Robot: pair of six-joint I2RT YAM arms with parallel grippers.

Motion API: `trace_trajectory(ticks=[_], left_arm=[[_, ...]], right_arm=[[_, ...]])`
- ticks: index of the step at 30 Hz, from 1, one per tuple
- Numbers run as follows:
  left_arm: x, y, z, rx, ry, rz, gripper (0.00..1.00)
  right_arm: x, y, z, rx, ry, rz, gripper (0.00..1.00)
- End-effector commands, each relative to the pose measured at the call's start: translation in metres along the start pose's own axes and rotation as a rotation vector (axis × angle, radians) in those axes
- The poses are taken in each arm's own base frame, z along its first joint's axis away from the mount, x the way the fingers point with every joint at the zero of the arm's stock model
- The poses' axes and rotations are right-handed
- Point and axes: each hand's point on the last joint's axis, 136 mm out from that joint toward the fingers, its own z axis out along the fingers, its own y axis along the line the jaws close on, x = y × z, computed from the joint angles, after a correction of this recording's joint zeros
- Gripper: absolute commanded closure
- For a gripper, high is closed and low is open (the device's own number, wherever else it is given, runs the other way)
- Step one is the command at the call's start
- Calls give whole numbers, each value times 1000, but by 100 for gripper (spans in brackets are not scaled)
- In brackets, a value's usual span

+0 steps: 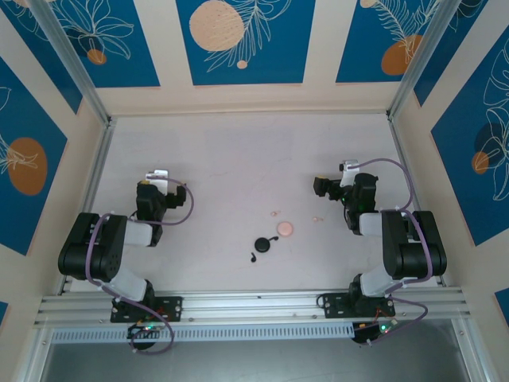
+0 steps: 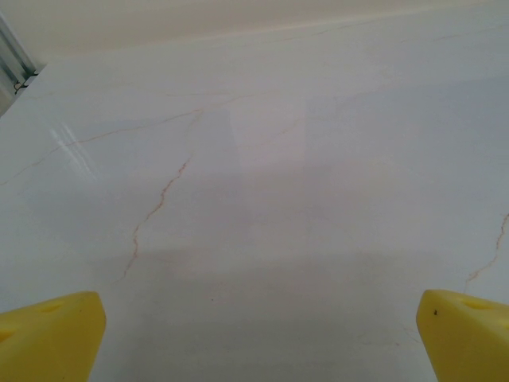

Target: Insert wireless bluetooth earbuds into charging case

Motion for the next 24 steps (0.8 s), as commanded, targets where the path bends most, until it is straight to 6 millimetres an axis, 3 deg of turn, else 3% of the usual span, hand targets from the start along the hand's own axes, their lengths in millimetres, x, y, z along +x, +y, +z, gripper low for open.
trace_trajectory(ticks=[1,7,12,18,24], left_arm=[[-10,1,3,11,-25,1,0],[-12,-3,1,30,-29,11,0],[-28,-5,-8,37,-16,31,2],[-57,-11,-20,49,50,10,5],[-68,-37,-32,121,163,-2,10]], right_arm=[[-6,-1,-1,4,-31,-23,1],[-9,-2,-1,16,-23,-19,1],[-33,2,-4,31,62,0,1],[-56,19,-24,24,153,-3,1],[-67,41,-45,-21,290,21,1]])
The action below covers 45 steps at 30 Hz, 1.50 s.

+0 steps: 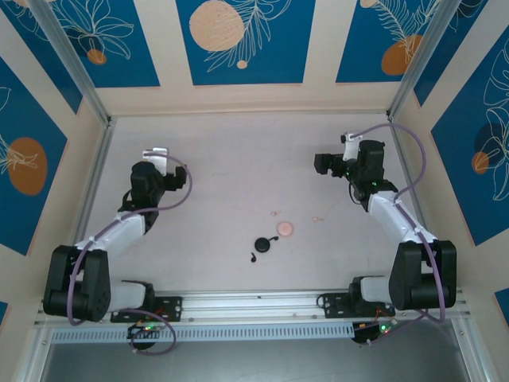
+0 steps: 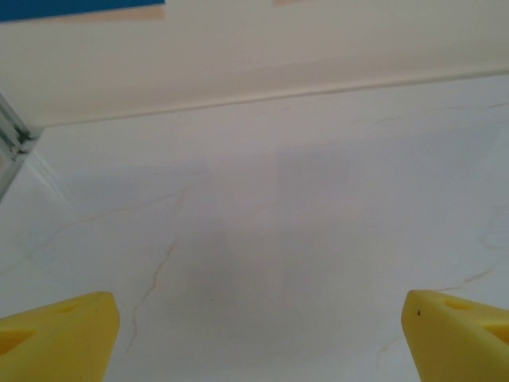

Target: Insert wireless bluetooth earbuds into charging case

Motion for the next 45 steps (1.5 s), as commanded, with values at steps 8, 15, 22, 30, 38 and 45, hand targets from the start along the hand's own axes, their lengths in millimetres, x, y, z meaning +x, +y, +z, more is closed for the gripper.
trace_trajectory(ticks=[8,15,22,30,38,45], left_arm=[[20,-58,-29,131,310,74,14],[36,-106,-45,243,470,90,15],[65,-150,-58,323,630,103,18],[99,-173,-76,354,774,64,20],[118,-172,-84,337,830,-5,22],[133,-167,-87,315,860,-5,22]], right_arm=[[42,38,-39,-114,327,215,1],[66,56,-58,-90,473,209,1],[96,65,-74,-57,583,284,1],[139,73,-89,-22,758,378,0],[163,91,-95,-39,892,389,15],[177,119,-74,-48,1001,328,23]])
